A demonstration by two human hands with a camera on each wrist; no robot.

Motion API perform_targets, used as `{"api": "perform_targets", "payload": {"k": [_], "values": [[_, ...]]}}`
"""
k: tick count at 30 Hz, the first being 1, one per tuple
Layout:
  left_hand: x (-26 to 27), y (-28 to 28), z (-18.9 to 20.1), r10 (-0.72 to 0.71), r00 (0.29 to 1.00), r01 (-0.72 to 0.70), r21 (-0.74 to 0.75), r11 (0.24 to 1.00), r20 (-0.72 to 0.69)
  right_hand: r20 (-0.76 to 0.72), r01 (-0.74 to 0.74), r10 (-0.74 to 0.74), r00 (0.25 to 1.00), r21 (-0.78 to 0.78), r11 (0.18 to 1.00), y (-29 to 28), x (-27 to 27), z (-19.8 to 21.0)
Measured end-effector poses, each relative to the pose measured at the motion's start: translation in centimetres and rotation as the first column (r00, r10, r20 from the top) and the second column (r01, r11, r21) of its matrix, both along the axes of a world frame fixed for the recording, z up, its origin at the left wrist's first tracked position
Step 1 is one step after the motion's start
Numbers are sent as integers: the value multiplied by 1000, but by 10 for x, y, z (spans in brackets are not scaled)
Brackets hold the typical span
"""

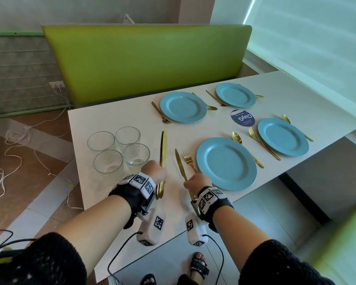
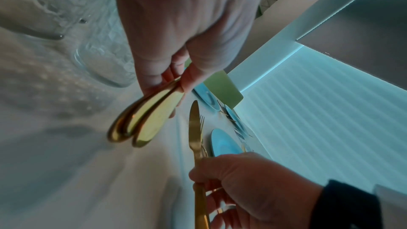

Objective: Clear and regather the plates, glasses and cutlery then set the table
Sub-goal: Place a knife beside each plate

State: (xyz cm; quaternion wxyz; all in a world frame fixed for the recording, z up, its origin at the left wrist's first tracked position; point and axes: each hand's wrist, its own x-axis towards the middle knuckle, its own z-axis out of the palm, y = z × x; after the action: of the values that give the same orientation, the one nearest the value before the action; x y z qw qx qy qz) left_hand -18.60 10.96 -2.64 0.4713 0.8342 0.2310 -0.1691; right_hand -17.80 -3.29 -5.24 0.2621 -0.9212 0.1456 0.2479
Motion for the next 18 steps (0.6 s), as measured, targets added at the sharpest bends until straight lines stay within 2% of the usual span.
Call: {"api": "perform_targets", "payload": {"k": [7, 16, 18], "values": [[-1, 2, -1, 10, 1000, -10, -36, 999, 4, 73, -63, 72, 995, -123, 990, 0, 5, -12], [2, -1, 7, -38, 999, 39, -25, 999, 21, 134, -3, 27, 991, -173, 985, 0, 15, -16], [2, -1, 7, -42, 999, 43, -71, 997, 15, 139, 2, 22, 990, -172, 985, -1, 17, -16]]}}
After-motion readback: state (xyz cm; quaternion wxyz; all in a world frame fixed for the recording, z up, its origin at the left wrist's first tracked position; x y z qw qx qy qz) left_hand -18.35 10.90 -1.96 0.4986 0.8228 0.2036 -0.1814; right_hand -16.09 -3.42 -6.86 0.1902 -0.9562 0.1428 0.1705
